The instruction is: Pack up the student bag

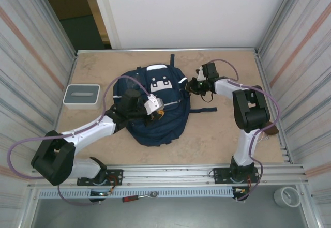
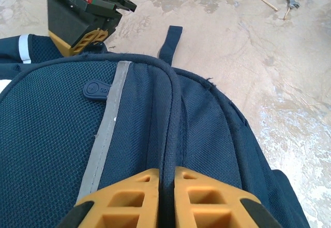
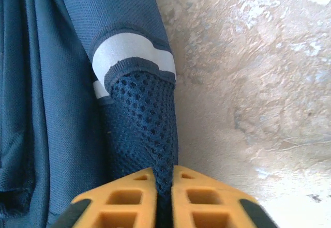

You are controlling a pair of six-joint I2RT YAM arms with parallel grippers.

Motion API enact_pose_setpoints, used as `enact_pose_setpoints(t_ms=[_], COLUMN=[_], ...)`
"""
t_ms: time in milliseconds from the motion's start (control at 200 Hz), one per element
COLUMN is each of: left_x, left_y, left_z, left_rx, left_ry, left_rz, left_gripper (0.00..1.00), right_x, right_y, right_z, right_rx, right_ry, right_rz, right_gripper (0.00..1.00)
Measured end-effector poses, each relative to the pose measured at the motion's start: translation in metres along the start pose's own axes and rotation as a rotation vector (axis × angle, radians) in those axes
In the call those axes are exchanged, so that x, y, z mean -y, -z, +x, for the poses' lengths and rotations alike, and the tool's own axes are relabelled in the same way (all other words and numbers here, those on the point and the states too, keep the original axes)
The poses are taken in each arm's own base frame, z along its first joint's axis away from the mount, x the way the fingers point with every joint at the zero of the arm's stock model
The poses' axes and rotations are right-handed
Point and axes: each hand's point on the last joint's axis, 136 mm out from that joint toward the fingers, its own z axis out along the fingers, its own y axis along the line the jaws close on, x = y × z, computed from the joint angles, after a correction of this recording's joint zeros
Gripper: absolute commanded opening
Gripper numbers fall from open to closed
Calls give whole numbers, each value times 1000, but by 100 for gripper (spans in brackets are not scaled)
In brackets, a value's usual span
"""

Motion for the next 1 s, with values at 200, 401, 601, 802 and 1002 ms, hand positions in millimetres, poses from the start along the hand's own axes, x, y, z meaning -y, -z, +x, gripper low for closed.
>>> enact_pose_setpoints(t_ms=[200,401,601,802,1002], left_x=[5,5,3,6,-1], left_y=[-7,-17,-27,-32,-22], left_z=[3,1,3,1,-12], left_rx=[-12,-11,-25,-32,-13], left_ry=[3,2,12,24,24], left_rz=[29,49,61,68,-2], left_gripper=[14,14,21,48,61], right_x=[20,40,57,73,55], right_y=[39,89,109,124,168], right_z=[9,28,41,27,8], right_rx=[43,144,200,235,368], right_ry=[-44,-58,-50,-27,79], right_rz=[12,81,175,287,366], right_gripper=[1,3,14,45,69])
